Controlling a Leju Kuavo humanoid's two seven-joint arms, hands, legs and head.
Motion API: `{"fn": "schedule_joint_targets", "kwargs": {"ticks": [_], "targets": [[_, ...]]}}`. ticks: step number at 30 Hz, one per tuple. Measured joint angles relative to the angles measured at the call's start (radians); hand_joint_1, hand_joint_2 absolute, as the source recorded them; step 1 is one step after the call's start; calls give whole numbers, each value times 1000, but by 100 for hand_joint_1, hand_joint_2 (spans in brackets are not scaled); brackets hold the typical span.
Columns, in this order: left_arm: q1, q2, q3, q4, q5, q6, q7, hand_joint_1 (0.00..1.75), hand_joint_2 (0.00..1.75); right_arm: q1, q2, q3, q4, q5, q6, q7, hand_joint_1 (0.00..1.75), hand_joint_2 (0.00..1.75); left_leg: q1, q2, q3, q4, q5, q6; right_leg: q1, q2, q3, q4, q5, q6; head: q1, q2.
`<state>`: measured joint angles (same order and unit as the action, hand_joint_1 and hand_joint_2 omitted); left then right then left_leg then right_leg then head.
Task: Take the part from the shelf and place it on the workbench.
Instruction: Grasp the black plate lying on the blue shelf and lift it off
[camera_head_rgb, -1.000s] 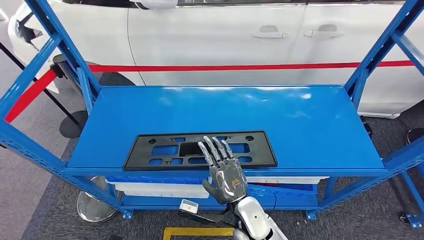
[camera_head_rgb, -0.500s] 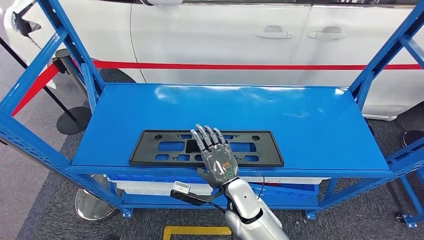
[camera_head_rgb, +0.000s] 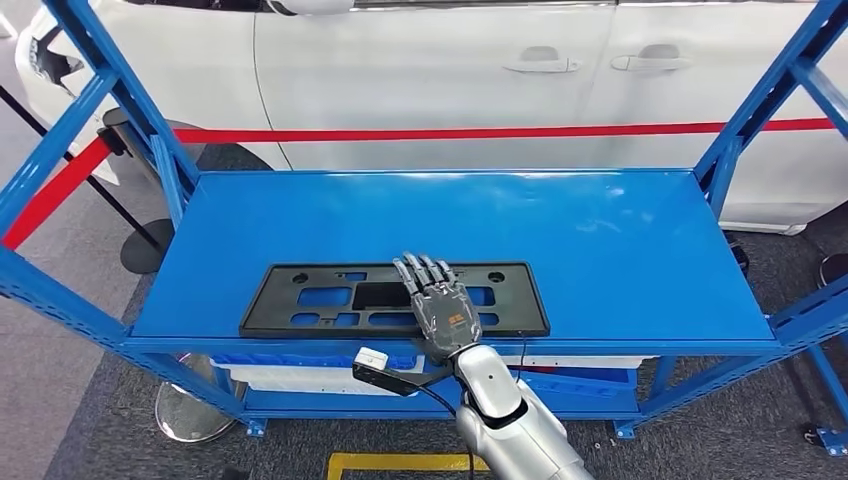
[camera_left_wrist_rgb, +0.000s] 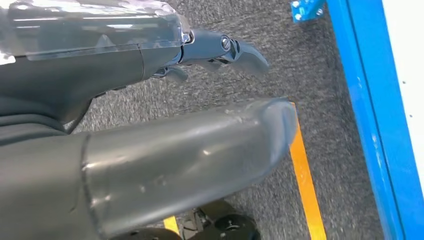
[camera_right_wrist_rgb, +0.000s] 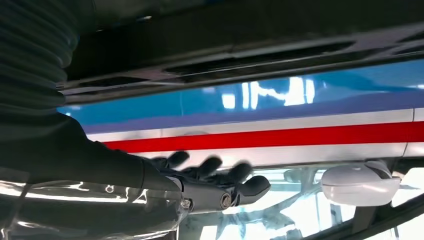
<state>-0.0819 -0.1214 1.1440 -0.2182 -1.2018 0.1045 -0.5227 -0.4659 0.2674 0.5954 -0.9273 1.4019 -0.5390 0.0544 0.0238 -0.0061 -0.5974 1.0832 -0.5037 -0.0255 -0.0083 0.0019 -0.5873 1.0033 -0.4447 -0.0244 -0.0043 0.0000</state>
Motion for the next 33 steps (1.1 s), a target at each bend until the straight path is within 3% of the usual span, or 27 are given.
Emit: {"fn": "schedule_joint_targets", "kwargs": {"ticks": [2, 3, 4, 5, 8, 10, 13, 14, 15, 17, 18, 19, 20, 21, 22, 24, 26, 29, 31, 33], "targets": [[0, -1, 0, 0, -1, 5, 2, 0, 0, -12, 1, 0, 27, 1, 2, 5, 175, 175, 0, 0, -64, 133, -61, -6, 3, -1, 2, 0, -2, -7, -3, 0], [1, -1, 0, 0, -1, 6, 4, 0, 0, -15, 0, 0, 39, 2, 3, 6, 175, 175, 0, 1, -94, 191, -78, -8, 4, -2, 2, 0, -3, -8, -4, 0], [2, -1, 0, 0, -1, 7, 5, 0, 0, -16, 0, 0, 48, 2, 3, 6, 175, 175, 0, 1, -110, 219, -77, -9, 5, -1, 4, 1, -5, -9, -4, 0], [3, -1, 0, 0, -2, 7, 6, 0, 0, -18, 0, 0, 57, 2, 4, 6, 175, 175, 0, 1, -107, 204, -55, -8, 6, 0, 6, 2, -7, -9, -4, 0], [1, -1, 0, 0, -3, 8, 7, 0, 0, -26, 0, -1, 72, 2, 6, 8, 175, 175, -2, 1, -21, 11, 44, 1, 8, 3, 12, 11, -16, -1, -5, 0], [-1, -1, 0, 0, -4, 10, 9, 0, 0, -32, -1, -5, 77, 2, 8, 11, 175, 175, -7, 0, 8, -55, 59, 12, 11, 4, 10, 15, -20, 8, -5, 0], [0, -2, 0, 0, -6, 15, 15, 0, 0, -36, -4, -13, 81, 1, 8, 13, 175, 175, -7, 0, 11, -63, 62, 30, 11, 4, 9, 17, -24, 23, -5, 0], [0, -3, 0, 0, -6, 16, 16, 0, 0, -37, -5, -16, 82, 0, 7, 13, 175, 175, -4, 1, 12, -67, 64, 37, 10, 4, 2, 33, -36, 28, -3, 0], [-1, -3, 0, 0, -6, 17, 17, 0, 0, -37, -7, -20, 83, -1, 7, 13, 175, 175, -2, 2, 13, -71, 67, 42, 9, 4, -15, 70, -60, 34, -1, 0], [-1, -4, 0, 0, -6, 19, 17, 0, 0, -36, -12, -26, 84, -2, 5, 12, 175, 175, -2, 3, 12, -73, 68, 48, 4, 3, -77, 197, -125, 44, 3, 0], [-1, -4, 0, 0, -6, 19, 16, 0, 0, -34, -15, -27, 85, -2, 3, 12, 175, 175, -2, 3, 11, -73, 68, 49, 2, 3, -109, 260, -147, 47, 4, 0], [-1, -5, 0, 0, -7, 19, 16, 0, 0, -32, -18, -27, 85, -2, 1, 12, 175, 175, -2, 3, 12, -72, 67, 49, 0, 3, -128, 295, -151, 49, 4, 0], [-1, -7, 0, 0, -8, 20, 15, 0, 0, -29, -21, -28, 84, -2, 0, 11, 175, 175, -2, 2, 13, -72, 67, 48, -2, 3, -128, 291, -135, 50, 4, 0], [-1, -9, 0, 0, -9, 20, 14, 0, 0, -28, -23, -29, 82, -2, -2, 11, 175, 175, -2, 1, 16, -72, 66, 47, -4, 3, -108, 246, -102, 49, 4, 0], [-1, -11, 0, 0, -9, 20, 14, 0, 0, -26, -25, -31, 80, -2, -2, 11, 175, 175, -2, 0, 18, -72, 65, 45, -4, 2, -73, 175, -63, 45, 4, 0], [-1, -16, 0, 0, -10, 21, 13, 0, 0, -26, -26, -34, 75, -1, -3, 11, 175, 175, -6, -3, 21, -70, 61, 37, 0, 1, -14, 49, -16, 35, 4, 0], [-1, -18, 0, 0, -10, 21, 13, 0, 0, -25, -27, -36, 73, -1, -3, 11, 175, 175, -8, -4, 21, -71, 60, 25, 6, 3, 0, 12, -12, 26, 3, 0], [-1, -19, 0, 0, -10, 21, 13, 0, 0, -23, -28, -36, 67, -1, -3, 10, 175, 175, -4, -2, 19, -59, 46, 7, 2, 3, 5, 2, -5, 8, 2, 0], [-1, -21, 0, 0, -10, 21, 12, 0, 0, -20, -29, -37, 66, -2, -2, 10, 175, 175, -2, 0, -17, 25, -6, 1, -1, 0, 10, -5, -2, -2, -2, 0], [0, -21, 0, 0, -8, 21, 11, 0, 0, -9, -30, -39, 54, -20, -3, -3, 175, 175, -2, 0, -79, 160, -67, -4, 1, -1, 10, -5, -3, -7, -5, 0]]}}
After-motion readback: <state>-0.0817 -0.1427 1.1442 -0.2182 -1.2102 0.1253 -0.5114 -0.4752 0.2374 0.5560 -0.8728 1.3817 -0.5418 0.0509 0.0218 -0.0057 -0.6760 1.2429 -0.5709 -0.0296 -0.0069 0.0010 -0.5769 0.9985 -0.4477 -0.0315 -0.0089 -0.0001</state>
